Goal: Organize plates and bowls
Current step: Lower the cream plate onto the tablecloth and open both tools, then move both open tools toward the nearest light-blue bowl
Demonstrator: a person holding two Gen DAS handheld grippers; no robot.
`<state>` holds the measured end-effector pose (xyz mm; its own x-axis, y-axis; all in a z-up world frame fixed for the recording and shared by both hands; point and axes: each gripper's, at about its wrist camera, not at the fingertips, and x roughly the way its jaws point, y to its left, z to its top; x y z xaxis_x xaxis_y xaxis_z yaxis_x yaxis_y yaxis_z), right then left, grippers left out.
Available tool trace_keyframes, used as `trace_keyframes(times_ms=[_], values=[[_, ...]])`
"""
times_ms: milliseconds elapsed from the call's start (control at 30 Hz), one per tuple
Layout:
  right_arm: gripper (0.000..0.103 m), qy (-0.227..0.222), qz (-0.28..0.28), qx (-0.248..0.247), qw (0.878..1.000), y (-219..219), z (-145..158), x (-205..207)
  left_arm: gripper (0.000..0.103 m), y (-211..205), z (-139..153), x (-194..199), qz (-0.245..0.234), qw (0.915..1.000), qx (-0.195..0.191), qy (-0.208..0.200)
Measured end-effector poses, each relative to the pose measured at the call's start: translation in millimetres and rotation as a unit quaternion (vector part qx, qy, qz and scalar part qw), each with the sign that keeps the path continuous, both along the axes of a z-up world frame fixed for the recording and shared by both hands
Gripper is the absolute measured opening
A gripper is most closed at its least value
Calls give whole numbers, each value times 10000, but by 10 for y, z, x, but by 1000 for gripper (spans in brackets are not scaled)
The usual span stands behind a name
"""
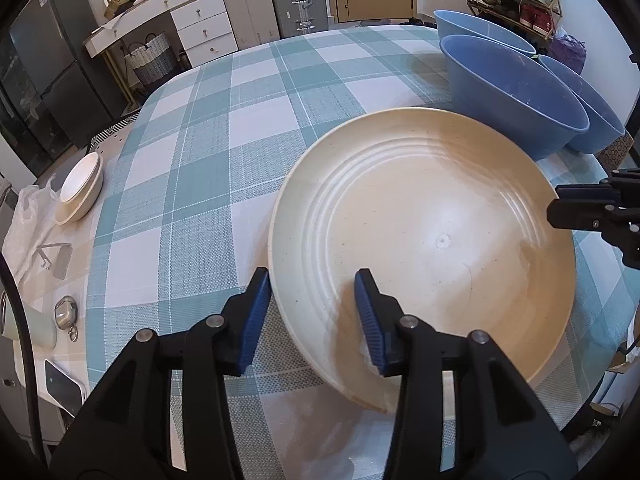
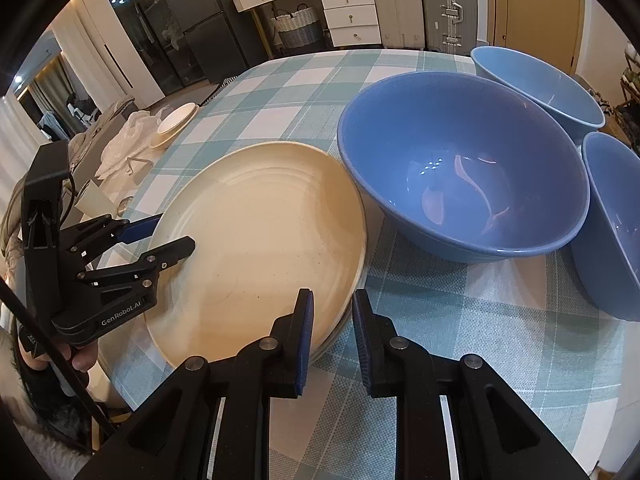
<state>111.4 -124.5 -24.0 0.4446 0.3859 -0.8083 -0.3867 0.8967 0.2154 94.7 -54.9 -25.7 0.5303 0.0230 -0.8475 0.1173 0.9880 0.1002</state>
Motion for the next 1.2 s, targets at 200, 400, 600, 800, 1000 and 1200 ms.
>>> trace_keyframes(times_ms=[200, 400, 600, 800, 1000, 1200], values=[[23, 32, 31, -12, 10000, -15, 2, 14, 48, 42, 19, 12, 39, 9995, -302, 78], [27, 59, 67, -91, 9999, 14, -5, 27, 66, 25, 49, -10, 21, 9994, -344, 84], [59, -9, 173, 35, 9998, 30, 75, -12, 77, 38, 198, -48, -22, 9983, -584, -21], [79, -151, 303, 44, 9994, 41, 163, -56, 83, 36, 389, -73, -18, 9979, -632, -162], [85, -231, 409, 168, 9988, -15, 287, -98, 101, 47, 574, -76, -5, 9956, -868, -346], [93, -363, 463, 213, 9980, -62, 449, -136, 101, 38, 702, -23, -3, 9948, -964, -337]])
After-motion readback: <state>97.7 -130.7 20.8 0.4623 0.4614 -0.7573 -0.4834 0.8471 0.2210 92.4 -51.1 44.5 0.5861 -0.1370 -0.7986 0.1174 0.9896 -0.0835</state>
